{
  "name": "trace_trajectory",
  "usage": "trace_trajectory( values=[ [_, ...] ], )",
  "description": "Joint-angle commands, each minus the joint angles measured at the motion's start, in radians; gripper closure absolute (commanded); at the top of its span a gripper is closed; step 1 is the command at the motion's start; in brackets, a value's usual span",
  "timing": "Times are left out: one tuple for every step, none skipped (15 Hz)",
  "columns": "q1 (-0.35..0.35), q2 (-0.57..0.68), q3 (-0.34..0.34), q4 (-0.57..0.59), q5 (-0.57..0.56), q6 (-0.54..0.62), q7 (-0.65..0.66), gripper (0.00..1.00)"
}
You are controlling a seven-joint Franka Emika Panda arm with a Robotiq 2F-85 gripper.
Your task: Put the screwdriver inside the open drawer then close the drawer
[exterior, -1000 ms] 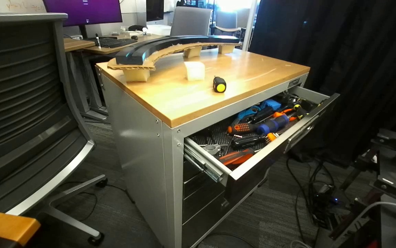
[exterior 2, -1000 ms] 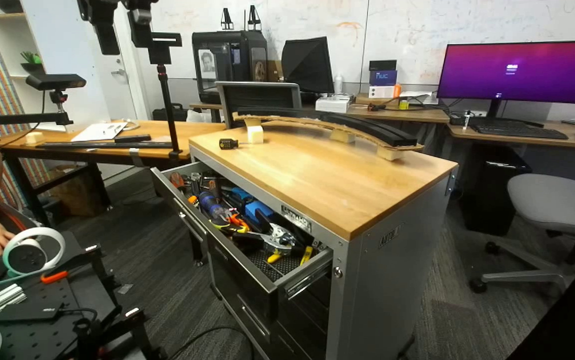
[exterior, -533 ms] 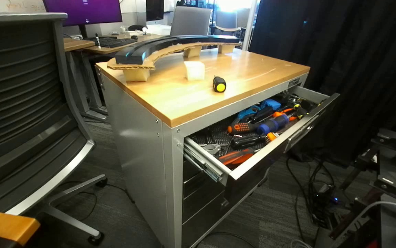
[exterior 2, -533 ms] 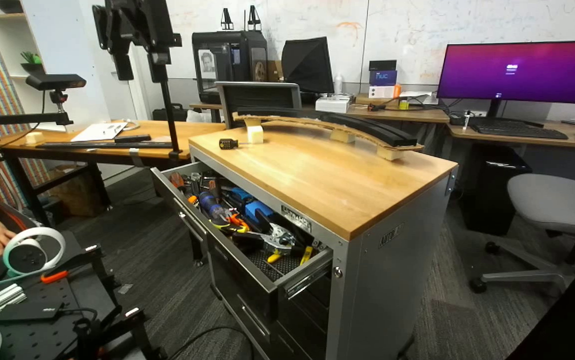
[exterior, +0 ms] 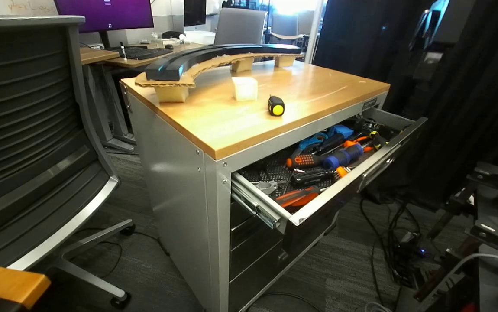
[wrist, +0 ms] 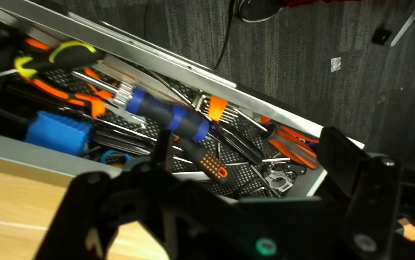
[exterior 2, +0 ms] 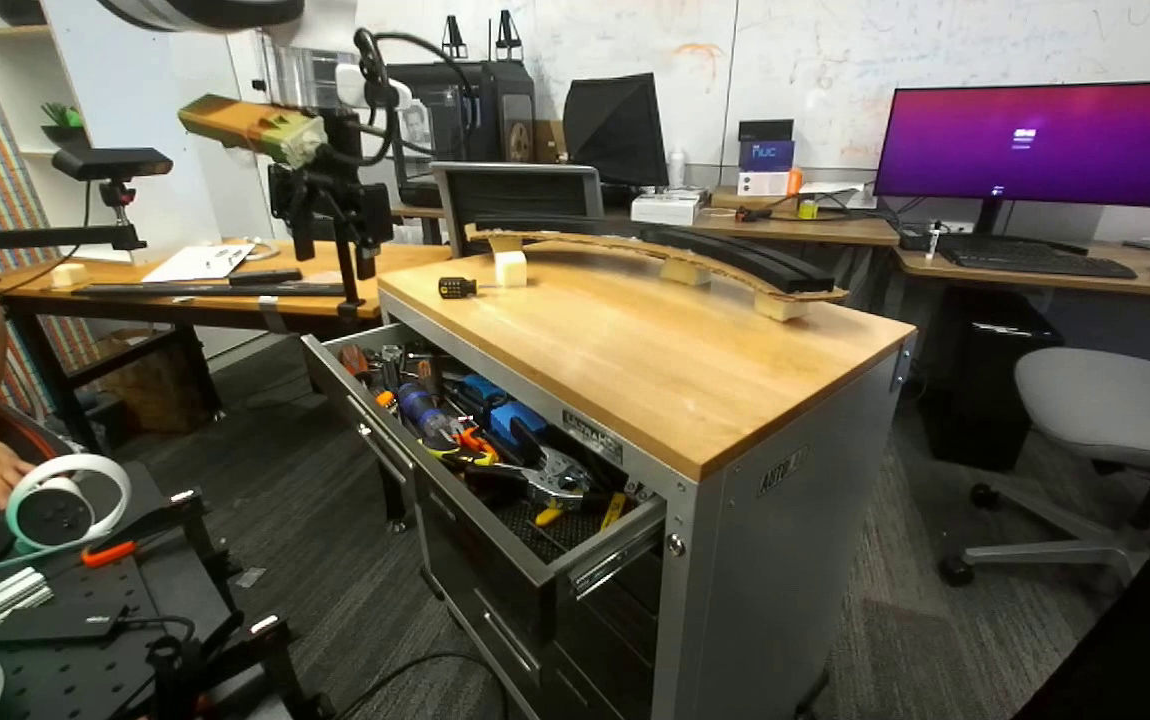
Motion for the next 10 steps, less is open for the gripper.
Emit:
trace_trajectory(
  values=[
    [0.037,0.207,0.074,0.117,0.055,0.156,0.032,0.0],
    [0.036,0.245,0.1,0.134,0.03,0.221,0.07,0.0],
    [0.037,0.279,0.121,0.148,0.009,0.289,0.111,0.0],
    [0.036,0.309,0.139,0.161,-0.027,0.358,0.161,0.0],
    [0.036,0.339,0.151,0.169,-0.079,0.436,0.225,0.0],
    [0.036,0.366,0.153,0.181,-0.159,0.493,0.3,0.0],
    [0.039,0.387,0.14,0.187,-0.273,0.54,0.388,0.0],
    [0.1,0.386,0.059,0.189,-0.356,0.555,0.441,0.0],
    [0.164,0.388,-0.025,0.208,-0.449,0.548,0.499,0.0],
    [0.202,0.412,-0.071,0.244,-0.538,0.534,0.565,0.0]
  ],
)
